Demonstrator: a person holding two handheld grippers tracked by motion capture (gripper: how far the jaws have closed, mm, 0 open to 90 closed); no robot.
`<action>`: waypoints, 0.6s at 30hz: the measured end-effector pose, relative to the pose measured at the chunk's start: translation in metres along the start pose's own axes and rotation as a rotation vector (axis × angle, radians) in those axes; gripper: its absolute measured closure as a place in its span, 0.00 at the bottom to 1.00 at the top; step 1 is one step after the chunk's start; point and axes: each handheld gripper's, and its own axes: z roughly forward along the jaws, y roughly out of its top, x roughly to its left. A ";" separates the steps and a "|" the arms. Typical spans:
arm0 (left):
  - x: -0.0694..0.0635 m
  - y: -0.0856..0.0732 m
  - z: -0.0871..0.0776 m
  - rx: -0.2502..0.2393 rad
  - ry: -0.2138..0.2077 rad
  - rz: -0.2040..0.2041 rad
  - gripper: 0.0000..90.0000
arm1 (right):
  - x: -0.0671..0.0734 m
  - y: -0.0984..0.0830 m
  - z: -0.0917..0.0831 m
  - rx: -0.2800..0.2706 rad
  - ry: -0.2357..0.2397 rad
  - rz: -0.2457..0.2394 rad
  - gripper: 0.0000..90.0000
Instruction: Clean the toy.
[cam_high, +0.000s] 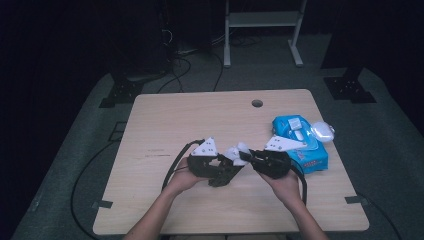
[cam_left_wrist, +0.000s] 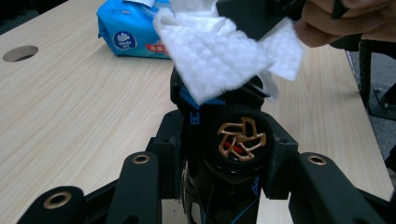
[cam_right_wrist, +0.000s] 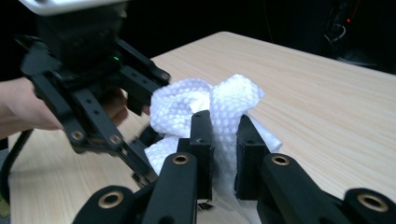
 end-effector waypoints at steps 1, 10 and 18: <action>0.000 0.000 0.000 0.001 0.000 0.000 0.65 | 0.001 0.002 0.001 -0.007 0.007 -0.010 0.89; 0.002 -0.002 -0.002 -0.007 -0.003 -0.011 0.65 | -0.009 -0.008 0.000 0.015 -0.009 0.028 0.89; 0.002 0.000 -0.004 -0.007 0.002 -0.006 0.65 | -0.003 0.002 0.000 -0.005 0.005 -0.001 0.89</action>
